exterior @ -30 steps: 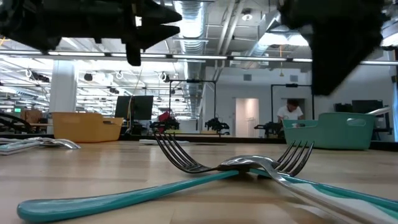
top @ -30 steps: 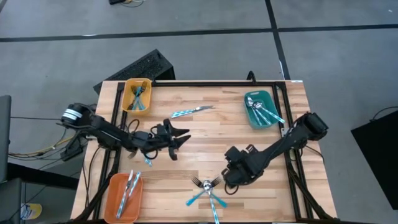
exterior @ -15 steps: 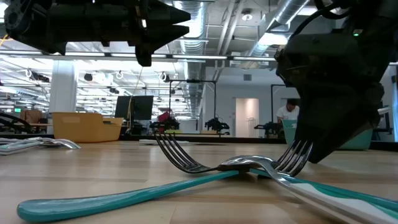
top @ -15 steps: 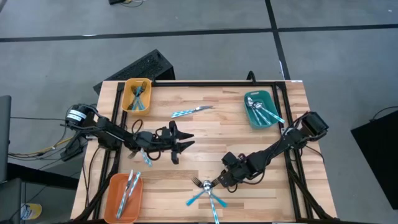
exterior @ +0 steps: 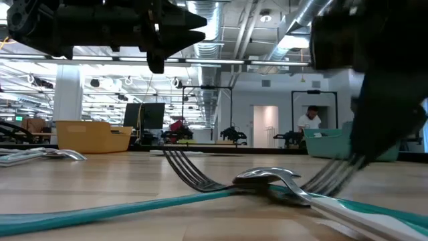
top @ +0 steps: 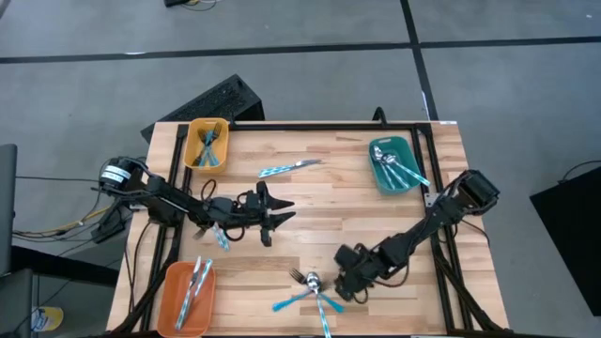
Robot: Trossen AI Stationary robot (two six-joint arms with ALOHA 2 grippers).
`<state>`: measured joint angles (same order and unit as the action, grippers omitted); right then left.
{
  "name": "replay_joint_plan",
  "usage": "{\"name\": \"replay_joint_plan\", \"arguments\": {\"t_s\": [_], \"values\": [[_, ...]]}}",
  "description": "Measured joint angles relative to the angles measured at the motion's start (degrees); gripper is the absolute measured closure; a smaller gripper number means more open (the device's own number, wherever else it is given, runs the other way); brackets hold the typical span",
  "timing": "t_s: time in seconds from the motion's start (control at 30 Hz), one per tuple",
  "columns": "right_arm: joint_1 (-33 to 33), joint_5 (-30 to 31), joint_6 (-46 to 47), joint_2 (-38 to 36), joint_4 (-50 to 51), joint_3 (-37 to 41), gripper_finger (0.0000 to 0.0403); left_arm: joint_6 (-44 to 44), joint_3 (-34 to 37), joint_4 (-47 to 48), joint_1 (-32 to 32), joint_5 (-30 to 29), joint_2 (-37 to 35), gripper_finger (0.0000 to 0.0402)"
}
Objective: Sort silverware by color (type)
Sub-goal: Put the blue fork into the yellow bin
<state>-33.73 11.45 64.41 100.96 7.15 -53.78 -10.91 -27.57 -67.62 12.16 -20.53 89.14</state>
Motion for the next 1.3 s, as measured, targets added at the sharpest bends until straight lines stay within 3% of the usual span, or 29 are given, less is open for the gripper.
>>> {"name": "replay_joint_plan", "arguments": {"t_s": [0.27, 0.5, 0.77, 1.0, 1.17, 1.3], "values": [[0.6, 0.7, 1.5, 5.0, -6.4, -0.2, 0.0163, -3.9, 0.0, 8.0, 0.0, 1.4, 0.0, 0.0274], [0.0, -0.2, 1.4, 6.6, -10.0, -0.2, 0.0163, -4.8, 0.0, 10.6, 0.9, 11.5, 0.0, 0.0274], [-0.2, 0.2, 1.5, 6.8, -11.7, -0.1, 0.0172, -4.8, 0.0, 15.0, 2.6, 12.5, 0.0, 0.0274], [0.2, -1.1, 1.8, 6.9, -13.0, 0.0, 0.0236, -4.4, 0.0, 15.8, 2.7, 12.4, 0.0, 0.0274], [0.9, -1.4, 2.3, 7.0, -12.9, 0.0, 0.0308, -1.9, 0.0, 17.6, 2.3, 12.2, 0.0, 0.0274], [2.8, 1.7, 3.0, 6.6, -12.3, 0.0, 0.0373, -1.8, 0.0, 17.8, 2.2, 12.2, 0.0, 0.0274]]}}
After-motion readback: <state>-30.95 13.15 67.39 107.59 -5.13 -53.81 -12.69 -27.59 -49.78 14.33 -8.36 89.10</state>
